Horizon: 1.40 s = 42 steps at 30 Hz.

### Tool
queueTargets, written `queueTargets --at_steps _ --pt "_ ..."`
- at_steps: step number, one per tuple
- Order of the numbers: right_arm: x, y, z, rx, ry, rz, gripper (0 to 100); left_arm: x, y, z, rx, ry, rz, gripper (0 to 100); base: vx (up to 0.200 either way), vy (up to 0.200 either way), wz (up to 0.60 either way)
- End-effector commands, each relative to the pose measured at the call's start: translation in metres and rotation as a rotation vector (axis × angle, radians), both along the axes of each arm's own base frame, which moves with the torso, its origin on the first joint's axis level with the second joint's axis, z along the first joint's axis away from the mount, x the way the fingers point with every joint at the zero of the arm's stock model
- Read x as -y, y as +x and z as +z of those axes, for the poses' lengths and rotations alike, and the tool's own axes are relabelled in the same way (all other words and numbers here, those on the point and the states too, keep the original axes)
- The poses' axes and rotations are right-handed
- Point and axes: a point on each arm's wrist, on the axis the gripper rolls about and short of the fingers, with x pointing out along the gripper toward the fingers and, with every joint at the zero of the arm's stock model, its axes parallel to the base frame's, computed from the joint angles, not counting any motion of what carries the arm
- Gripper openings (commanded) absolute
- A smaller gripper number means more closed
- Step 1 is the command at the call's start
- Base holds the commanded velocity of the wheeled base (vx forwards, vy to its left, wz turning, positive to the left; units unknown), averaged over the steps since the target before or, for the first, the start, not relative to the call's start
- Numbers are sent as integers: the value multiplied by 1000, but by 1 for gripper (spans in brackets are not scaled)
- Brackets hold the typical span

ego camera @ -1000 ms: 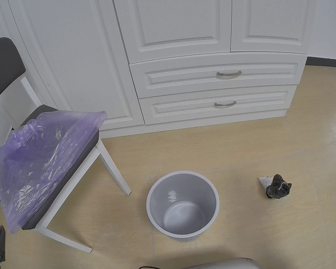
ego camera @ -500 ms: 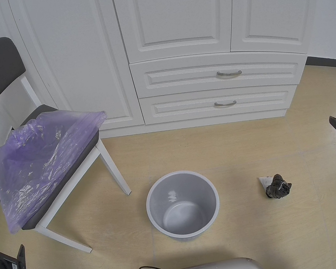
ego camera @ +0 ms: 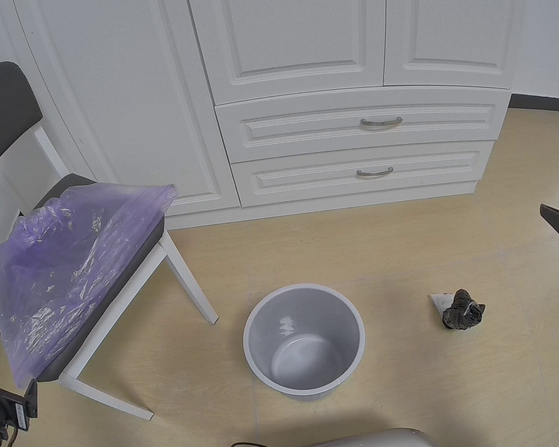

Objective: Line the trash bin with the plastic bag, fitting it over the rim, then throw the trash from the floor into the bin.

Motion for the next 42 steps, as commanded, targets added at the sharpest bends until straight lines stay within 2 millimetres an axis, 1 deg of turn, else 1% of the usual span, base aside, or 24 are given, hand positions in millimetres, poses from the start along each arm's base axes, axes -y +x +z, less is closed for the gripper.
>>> queueTargets --at_steps 1,7,12,13,20,26,32,42 --pt "0 -1 -1 0 0 5 100 -14 12 -17 -57 -57 -48 100 0 0 0" --pt "0 -1 0 4 2 6 100 -18 20 -19 -70 -66 -43 100 0 0 0" --pt "0 -2 0 7 2 9 100 -22 22 -24 -93 -79 -23 100 0 0 0" --pt "0 -3 1 10 3 14 100 -26 25 -24 -82 -76 -12 100 0 0 0" --pt "-1 -6 1 18 4 42 100 -35 35 -28 -44 -57 25 100 0 0 0" --pt "-1 -6 0 15 4 49 100 -43 38 -32 -39 -50 65 100 0 0 0" --pt "-1 -6 0 15 4 52 100 -45 41 -31 -30 -50 72 100 0 0 0" --pt "-1 -6 0 13 4 52 100 -52 46 -23 69 -81 111 100 0 0 0"
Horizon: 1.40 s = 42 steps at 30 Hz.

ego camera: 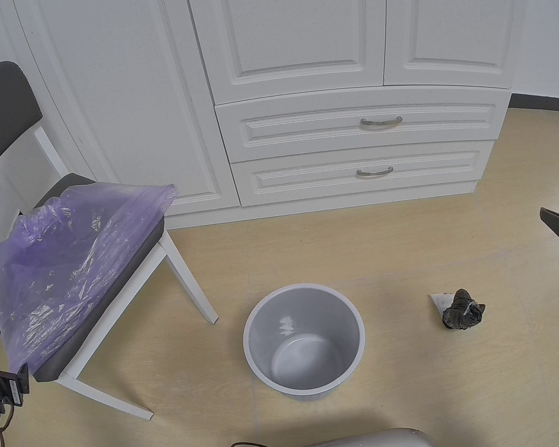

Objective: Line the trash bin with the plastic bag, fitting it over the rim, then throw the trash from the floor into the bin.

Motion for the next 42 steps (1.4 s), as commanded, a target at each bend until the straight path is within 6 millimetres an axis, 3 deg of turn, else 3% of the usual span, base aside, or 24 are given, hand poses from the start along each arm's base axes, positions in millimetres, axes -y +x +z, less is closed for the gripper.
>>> queueTargets --at_steps 1,9,17,33,42 --pt "0 0 0 1 0 1 100 -4 2 1 12 -3 14 100 0 0 0" --pt "0 -1 0 4 2 1 100 -13 6 -15 -13 -31 41 100 0 0 0" --pt "0 -1 -1 -2 0 4 100 -26 27 -30 108 -31 54 100 0 0 0" --pt "-1 -1 -4 38 4 31 100 -44 42 -18 282 -181 104 100 0 0 0" --pt "-1 -1 -3 41 6 31 100 -52 47 -15 372 -395 -33 100 0 0 0"
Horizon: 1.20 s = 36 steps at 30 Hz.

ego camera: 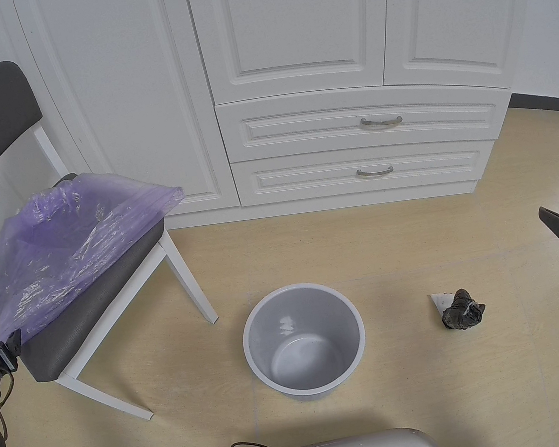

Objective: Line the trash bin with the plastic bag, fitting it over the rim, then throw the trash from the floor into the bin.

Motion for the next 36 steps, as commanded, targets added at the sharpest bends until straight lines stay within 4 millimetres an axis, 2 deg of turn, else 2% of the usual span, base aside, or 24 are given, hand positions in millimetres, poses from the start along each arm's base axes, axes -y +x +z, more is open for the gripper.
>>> queueTargets --at_steps 1,10,31,36 --pt "0 0 0 0 1 0 100 -6 5 4 41 -39 -1 100 0 0 0" --pt "0 0 1 2 1 0 100 -10 12 8 84 -77 3 100 0 0 0" --pt "0 0 1 3 1 2 100 -18 17 -6 49 -91 14 100 0 0 0" --pt "-1 -1 2 9 2 5 100 -26 21 -7 57 -83 27 100 0 0 0"
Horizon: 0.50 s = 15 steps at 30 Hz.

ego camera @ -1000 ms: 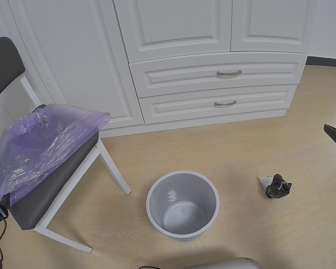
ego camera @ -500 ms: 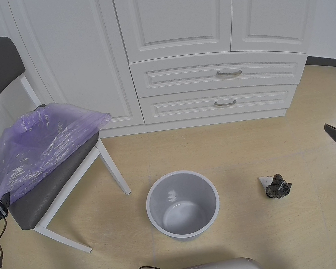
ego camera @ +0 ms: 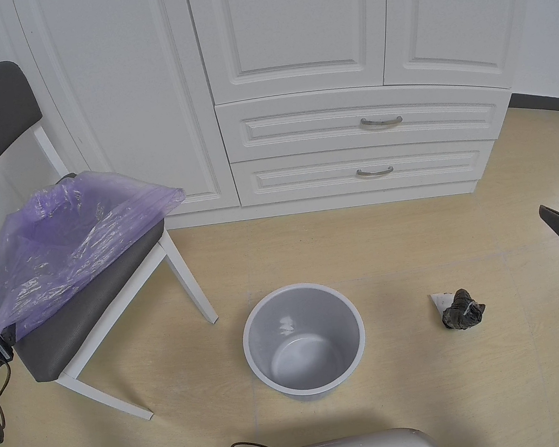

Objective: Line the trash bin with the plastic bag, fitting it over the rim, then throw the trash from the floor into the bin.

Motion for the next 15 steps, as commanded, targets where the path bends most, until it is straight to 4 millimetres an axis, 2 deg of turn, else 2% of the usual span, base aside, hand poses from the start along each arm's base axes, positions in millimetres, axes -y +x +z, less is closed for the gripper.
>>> queueTargets --at_steps 1,8,15 --pt "0 0 1 3 1 4 100 -5 2 -2 -1 1 9 100 0 0 0" --pt "-1 1 0 -1 0 5 100 -9 5 -3 8 -6 18 100 0 0 0" --pt "-1 1 -1 -4 0 7 100 -3 6 -1 12 -4 0 100 0 0 0"
